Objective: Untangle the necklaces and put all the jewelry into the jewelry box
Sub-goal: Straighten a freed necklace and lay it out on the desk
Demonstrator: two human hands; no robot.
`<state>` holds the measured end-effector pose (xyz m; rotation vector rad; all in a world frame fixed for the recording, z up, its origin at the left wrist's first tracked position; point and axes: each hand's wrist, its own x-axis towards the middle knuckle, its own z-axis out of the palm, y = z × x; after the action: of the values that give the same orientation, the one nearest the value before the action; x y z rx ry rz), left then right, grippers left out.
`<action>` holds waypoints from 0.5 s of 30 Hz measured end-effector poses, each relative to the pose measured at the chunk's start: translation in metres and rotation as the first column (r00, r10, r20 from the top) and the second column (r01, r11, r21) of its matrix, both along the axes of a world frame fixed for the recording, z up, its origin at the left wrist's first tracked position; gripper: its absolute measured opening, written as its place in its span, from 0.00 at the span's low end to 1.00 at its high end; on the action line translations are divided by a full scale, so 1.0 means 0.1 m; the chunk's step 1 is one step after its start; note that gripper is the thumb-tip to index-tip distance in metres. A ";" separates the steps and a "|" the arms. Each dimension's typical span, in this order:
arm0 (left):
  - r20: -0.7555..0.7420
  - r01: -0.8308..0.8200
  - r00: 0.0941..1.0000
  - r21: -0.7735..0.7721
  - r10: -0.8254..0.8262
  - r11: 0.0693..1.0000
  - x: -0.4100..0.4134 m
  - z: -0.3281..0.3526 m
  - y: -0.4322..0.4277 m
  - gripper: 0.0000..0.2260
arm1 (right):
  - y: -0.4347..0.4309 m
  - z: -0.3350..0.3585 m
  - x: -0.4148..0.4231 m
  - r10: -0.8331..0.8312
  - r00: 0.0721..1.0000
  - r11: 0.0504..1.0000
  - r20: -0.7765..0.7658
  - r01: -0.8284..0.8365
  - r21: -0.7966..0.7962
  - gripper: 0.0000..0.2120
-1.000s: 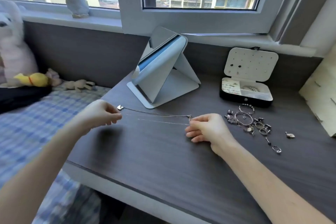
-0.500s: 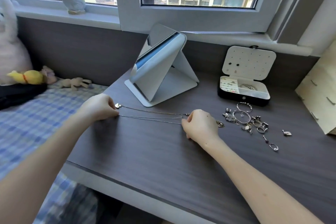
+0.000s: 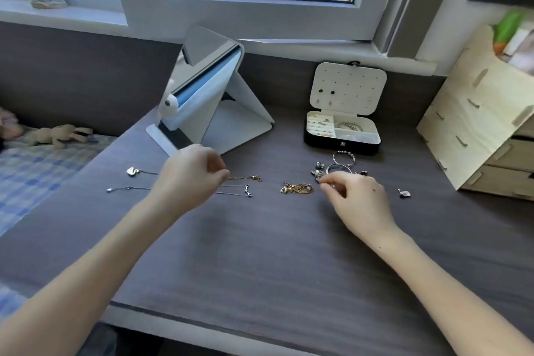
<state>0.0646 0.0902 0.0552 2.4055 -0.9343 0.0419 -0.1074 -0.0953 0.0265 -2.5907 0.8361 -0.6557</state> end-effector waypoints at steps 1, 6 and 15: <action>-0.011 0.058 0.998 -0.009 -0.058 0.998 -0.09 -0.01 -0.14 0.04 | -0.04 -0.03 0.01 0.022 1.000 0.999 0.006 -0.022 -0.028 0.07; 0.012 0.278 0.960 0.008 -0.278 0.960 -0.40 -0.15 -0.67 0.05 | -0.07 -0.18 0.09 0.187 0.982 0.966 0.013 -0.182 -0.183 0.06; 0.076 0.411 0.910 -0.055 -0.407 0.910 -0.41 -0.44 -0.72 0.04 | -0.11 -0.21 -0.10 0.284 0.957 0.945 -0.050 -0.288 -0.156 0.08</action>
<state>0.0234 0.0179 0.0112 2.1077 -1.4257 -0.0067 -0.1171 -0.1058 0.0053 -2.7963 0.4124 -0.6252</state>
